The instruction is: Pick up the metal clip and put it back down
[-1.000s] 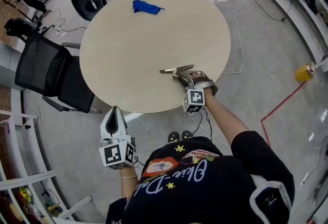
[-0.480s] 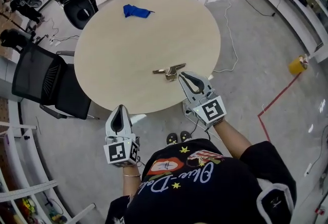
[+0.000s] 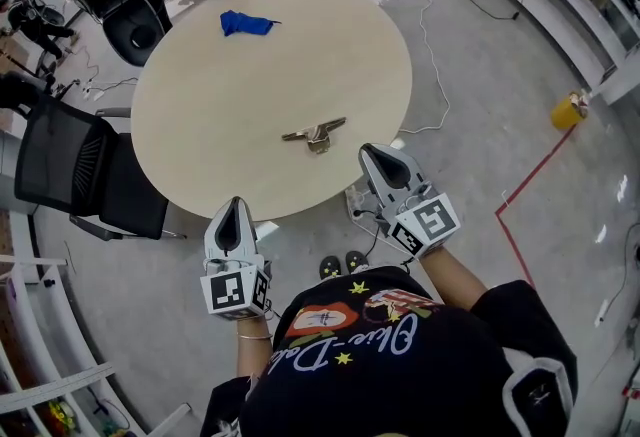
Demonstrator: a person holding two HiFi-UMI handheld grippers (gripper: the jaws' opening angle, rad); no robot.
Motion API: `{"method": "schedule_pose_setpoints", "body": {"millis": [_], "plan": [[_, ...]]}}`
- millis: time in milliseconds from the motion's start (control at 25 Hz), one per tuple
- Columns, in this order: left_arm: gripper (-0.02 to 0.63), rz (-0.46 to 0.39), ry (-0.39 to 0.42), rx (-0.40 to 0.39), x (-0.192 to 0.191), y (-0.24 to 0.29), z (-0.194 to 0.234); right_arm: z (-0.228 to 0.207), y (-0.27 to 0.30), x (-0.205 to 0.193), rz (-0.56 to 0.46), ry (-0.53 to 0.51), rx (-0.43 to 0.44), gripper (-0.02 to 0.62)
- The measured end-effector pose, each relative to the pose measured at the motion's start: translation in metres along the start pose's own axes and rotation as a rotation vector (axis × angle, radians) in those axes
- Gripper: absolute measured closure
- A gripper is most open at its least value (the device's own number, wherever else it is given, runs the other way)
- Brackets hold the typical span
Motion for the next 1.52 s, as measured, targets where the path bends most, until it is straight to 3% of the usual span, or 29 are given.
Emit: {"method": "schedule_pose_setpoints", "body": {"millis": [360,1520], "plan": [[0.607,0.001,0.0,-0.003,-0.003,-0.001,-0.003,0.005,-0.003,0.01,-0.035,0.012,0.008,0.571],[0.607,-0.005,0.001,-0.017,0.002,-0.006,0.0,0.014,-0.002,0.014,0.005,-0.022,0.013,0.581]]}}
Point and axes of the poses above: the fingertips, and each gripper's own axes: y forward along the fingers, z to its left, x out of its top, the point moved 4 cm from there along -y, backward along the fingers, and after that the axes turned 14 degrees about x, right-handed, at the moved point
